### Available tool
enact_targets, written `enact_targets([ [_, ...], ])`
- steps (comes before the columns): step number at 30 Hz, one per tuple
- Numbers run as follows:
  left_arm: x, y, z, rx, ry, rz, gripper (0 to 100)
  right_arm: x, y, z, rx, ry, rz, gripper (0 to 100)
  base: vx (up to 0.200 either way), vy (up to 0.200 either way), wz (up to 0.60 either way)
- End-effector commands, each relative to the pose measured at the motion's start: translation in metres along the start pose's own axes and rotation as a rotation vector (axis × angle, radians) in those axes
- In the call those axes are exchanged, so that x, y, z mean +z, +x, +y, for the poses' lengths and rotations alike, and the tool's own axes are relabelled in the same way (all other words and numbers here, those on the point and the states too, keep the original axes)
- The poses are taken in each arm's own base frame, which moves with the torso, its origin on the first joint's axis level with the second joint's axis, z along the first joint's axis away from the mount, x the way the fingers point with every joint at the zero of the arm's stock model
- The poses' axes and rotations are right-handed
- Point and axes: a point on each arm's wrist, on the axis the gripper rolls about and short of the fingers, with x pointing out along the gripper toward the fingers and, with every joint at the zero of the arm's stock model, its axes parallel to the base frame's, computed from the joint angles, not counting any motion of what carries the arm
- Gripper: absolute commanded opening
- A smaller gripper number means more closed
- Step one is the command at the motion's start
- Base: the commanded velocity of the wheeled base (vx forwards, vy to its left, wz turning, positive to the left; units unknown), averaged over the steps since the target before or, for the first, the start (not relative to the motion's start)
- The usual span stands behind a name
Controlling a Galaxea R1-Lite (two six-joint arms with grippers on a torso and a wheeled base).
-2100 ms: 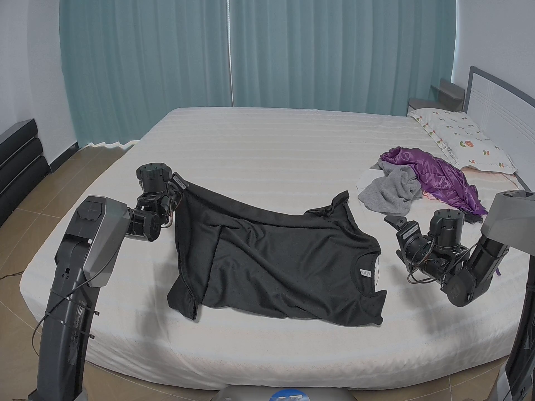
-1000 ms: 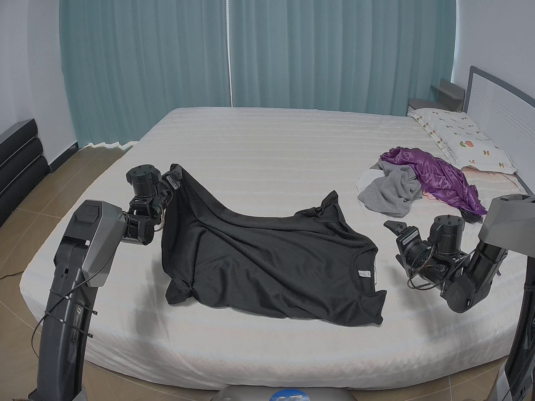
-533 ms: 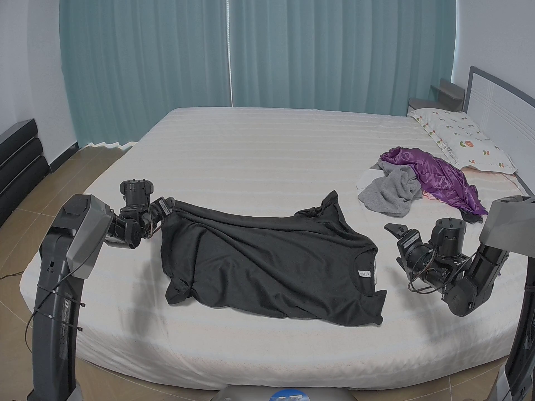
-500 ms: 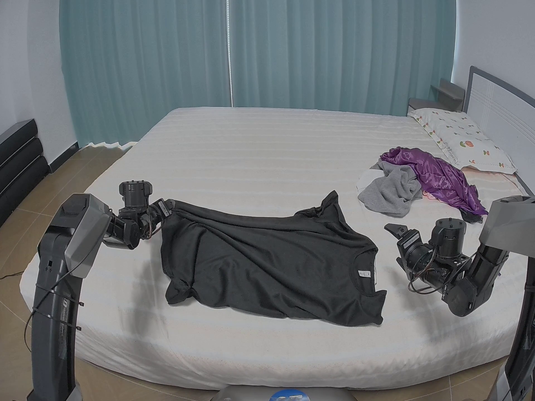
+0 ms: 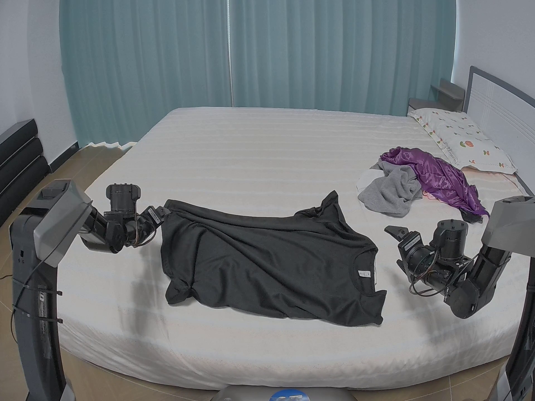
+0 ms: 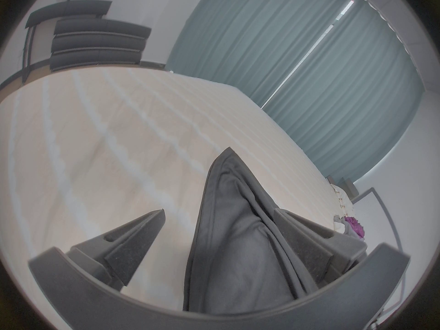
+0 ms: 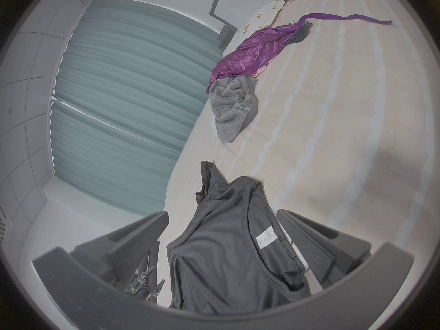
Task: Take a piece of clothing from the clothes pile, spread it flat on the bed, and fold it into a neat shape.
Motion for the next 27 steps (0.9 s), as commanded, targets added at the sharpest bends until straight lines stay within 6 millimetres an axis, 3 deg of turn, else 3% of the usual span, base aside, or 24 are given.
enact_targets([
  [1, 0.005, -0.056, -0.012, -0.006, -0.097, 0.019, 100, 0.0, -0.012, 0.002, 0.009, -0.003, 0.033, 100, 0.0, 0.0, 0.0],
  [9, -0.028, -0.105, -0.008, -0.015, -0.1, 0.064, 100, -0.008, -0.018, -0.002, -0.005, -0.043, 0.077, 100, 0.0, 0.0, 0.0],
  [16, -0.075, -0.139, -0.012, -0.069, -0.043, 0.122, 100, -0.009, -0.025, -0.004, -0.015, -0.05, 0.086, 100, 0.0, 0.0, 0.0],
  [22, -0.103, -0.146, -0.012, -0.057, -0.001, 0.185, 100, -0.008, -0.027, -0.001, -0.002, -0.051, 0.089, 100, 0.0, 0.0, 0.0],
  [27, -0.115, -0.135, -0.013, -0.041, 0.015, 0.191, 100, -0.01, -0.027, -0.002, -0.006, -0.052, 0.096, 100, 0.0, 0.0, 0.0],
])
